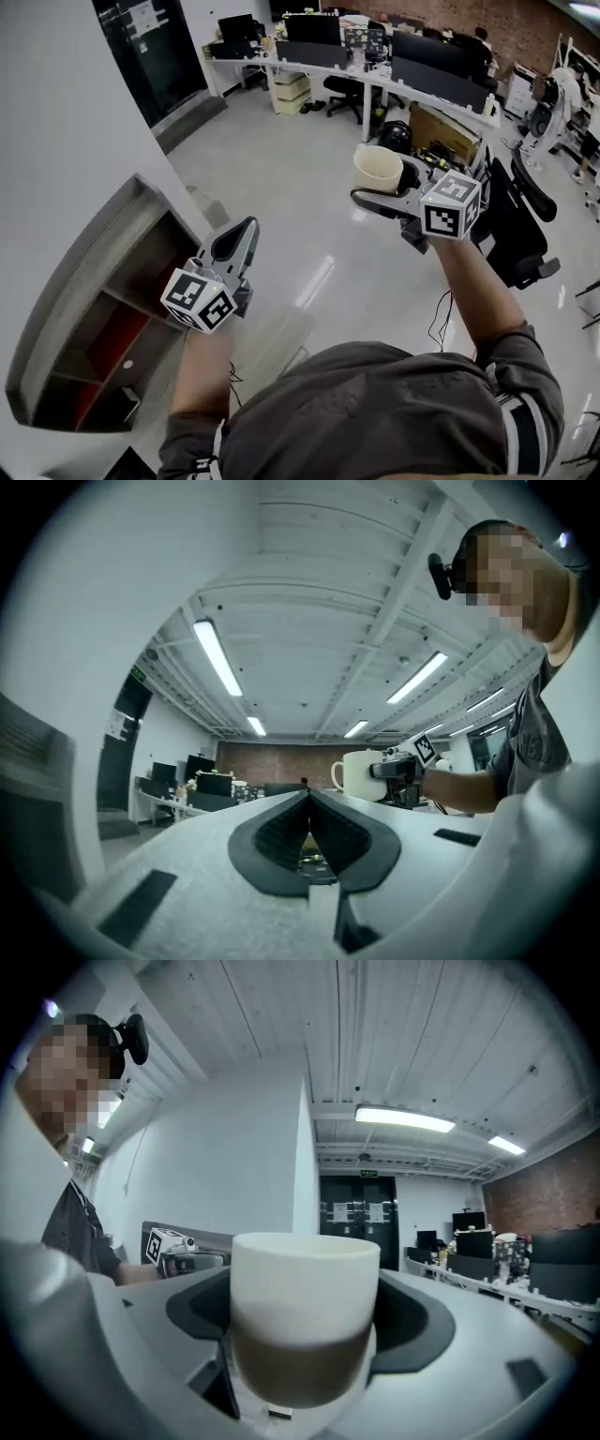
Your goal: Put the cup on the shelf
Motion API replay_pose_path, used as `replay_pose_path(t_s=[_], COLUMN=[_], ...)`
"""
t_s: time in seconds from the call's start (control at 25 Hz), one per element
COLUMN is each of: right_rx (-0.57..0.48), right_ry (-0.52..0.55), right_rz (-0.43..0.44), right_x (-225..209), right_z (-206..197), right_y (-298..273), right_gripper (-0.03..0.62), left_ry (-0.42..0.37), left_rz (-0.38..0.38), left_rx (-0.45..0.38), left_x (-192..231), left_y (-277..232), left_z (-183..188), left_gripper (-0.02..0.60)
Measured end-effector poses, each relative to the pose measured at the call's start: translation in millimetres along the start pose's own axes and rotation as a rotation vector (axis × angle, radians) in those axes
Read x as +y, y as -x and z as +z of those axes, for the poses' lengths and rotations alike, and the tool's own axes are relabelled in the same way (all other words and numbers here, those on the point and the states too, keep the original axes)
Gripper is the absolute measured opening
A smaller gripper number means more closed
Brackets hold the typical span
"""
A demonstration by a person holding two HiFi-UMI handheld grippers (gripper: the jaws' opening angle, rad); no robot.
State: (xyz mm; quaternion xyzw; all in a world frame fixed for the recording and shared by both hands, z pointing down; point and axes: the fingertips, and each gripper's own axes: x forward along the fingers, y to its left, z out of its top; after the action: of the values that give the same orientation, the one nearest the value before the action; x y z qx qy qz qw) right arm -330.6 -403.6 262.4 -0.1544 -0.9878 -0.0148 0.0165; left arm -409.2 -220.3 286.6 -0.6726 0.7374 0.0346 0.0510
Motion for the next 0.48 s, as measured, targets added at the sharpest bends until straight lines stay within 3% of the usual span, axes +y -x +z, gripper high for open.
replay_pose_path(t_s=[0.2,0.48], right_rx=[-0.01,-0.034], right_ry=[0.043,0.066], right_rz=[0.173,0.383], right_x=[62,163], right_z=[19,70], right_y=[-114,-246], right_gripper=[0.422,0.423], left_ry=[-0.019,-0.06], left_rz=[0.18,0.367], left_rx=[0.005,0.02], left_x=[59,114], left_y=[92,201], left_z=[10,59], left_gripper=[-0.005,-0.005])
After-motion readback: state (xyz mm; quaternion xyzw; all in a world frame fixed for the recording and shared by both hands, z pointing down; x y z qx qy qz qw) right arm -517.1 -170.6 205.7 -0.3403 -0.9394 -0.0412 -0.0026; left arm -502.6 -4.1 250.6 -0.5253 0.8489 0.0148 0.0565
